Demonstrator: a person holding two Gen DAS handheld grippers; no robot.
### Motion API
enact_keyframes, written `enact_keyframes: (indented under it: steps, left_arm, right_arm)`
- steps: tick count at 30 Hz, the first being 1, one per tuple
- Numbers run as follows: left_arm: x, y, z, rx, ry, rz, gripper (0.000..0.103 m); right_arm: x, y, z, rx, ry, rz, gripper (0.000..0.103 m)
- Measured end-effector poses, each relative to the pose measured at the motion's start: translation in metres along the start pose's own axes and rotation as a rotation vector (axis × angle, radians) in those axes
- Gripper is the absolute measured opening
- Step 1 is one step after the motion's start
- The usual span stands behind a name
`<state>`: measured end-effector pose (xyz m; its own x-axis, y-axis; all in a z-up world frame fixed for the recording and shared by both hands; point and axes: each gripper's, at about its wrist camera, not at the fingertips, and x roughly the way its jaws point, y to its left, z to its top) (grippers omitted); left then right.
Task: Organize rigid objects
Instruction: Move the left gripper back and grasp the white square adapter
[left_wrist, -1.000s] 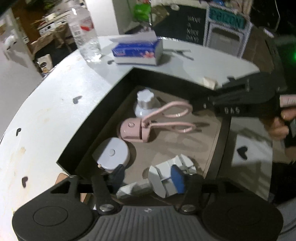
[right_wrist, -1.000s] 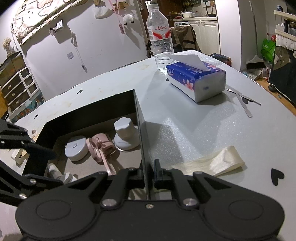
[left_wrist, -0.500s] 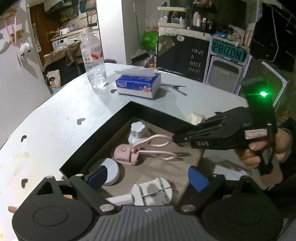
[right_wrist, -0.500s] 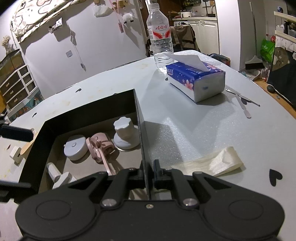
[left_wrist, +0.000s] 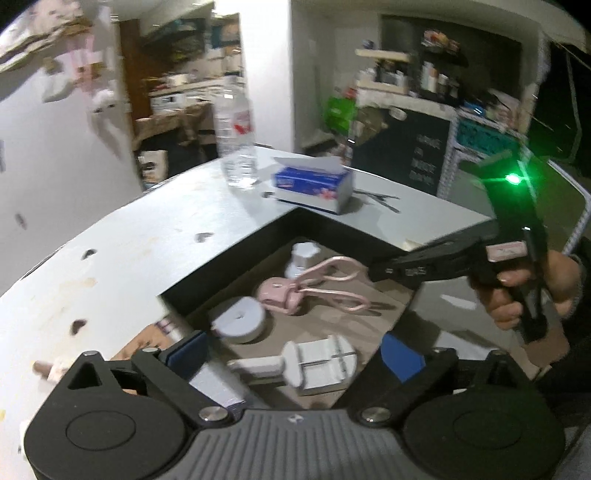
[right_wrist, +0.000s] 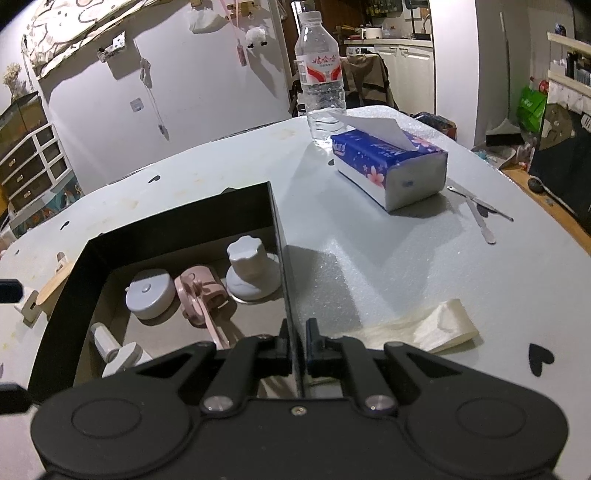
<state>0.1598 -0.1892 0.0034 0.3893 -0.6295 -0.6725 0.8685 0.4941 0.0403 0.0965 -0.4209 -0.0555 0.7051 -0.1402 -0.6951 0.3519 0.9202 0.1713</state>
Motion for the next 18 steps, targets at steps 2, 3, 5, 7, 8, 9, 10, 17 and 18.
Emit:
enact_keyframes:
  steps: [2, 3, 5, 7, 8, 9, 10, 17, 18]
  left_arm:
    - [-0.004, 0.007, -0.007, -0.047, -0.029, 0.035, 0.102]
    - [-0.006, 0.01, -0.01, -0.067, -0.037, 0.048, 0.102]
    - [-0.01, 0.018, -0.017, -0.109, -0.052, 0.08, 0.103]
    - [-0.013, 0.025, -0.025, -0.142, -0.065, 0.122, 0.103]
    - [-0.015, 0.029, -0.029, -0.158, -0.07, 0.142, 0.103]
    - [-0.016, 0.033, -0.032, -0.177, -0.075, 0.16, 0.103]
    - [-0.017, 0.038, -0.036, -0.202, -0.077, 0.179, 0.103]
    - [-0.017, 0.07, -0.065, -0.37, -0.071, 0.295, 0.103]
    - [-0.016, 0.073, -0.067, -0.384, -0.074, 0.313, 0.103]
  right_arm:
    - [0.0, 0.0, 0.0, 0.0, 0.0, -0.001, 0.007]
    - [0.0, -0.001, 0.0, 0.002, 0.0, 0.0, 0.007]
    - [0.0, -0.001, 0.0, 0.005, 0.001, 0.003, 0.007]
    - [0.0, -0.001, 0.0, -0.001, 0.002, 0.0, 0.008]
    - [0.0, 0.0, 0.001, -0.004, 0.002, -0.003, 0.008]
    - [0.001, 0.0, 0.001, -0.003, 0.001, -0.005, 0.009]
    - [0.001, -0.001, 0.001, -0.001, 0.001, -0.004, 0.009]
    - [0.002, -0.002, 0.0, 0.013, -0.009, -0.002, 0.009]
    - [0.003, -0.002, 0.0, 0.018, -0.012, -0.001, 0.009]
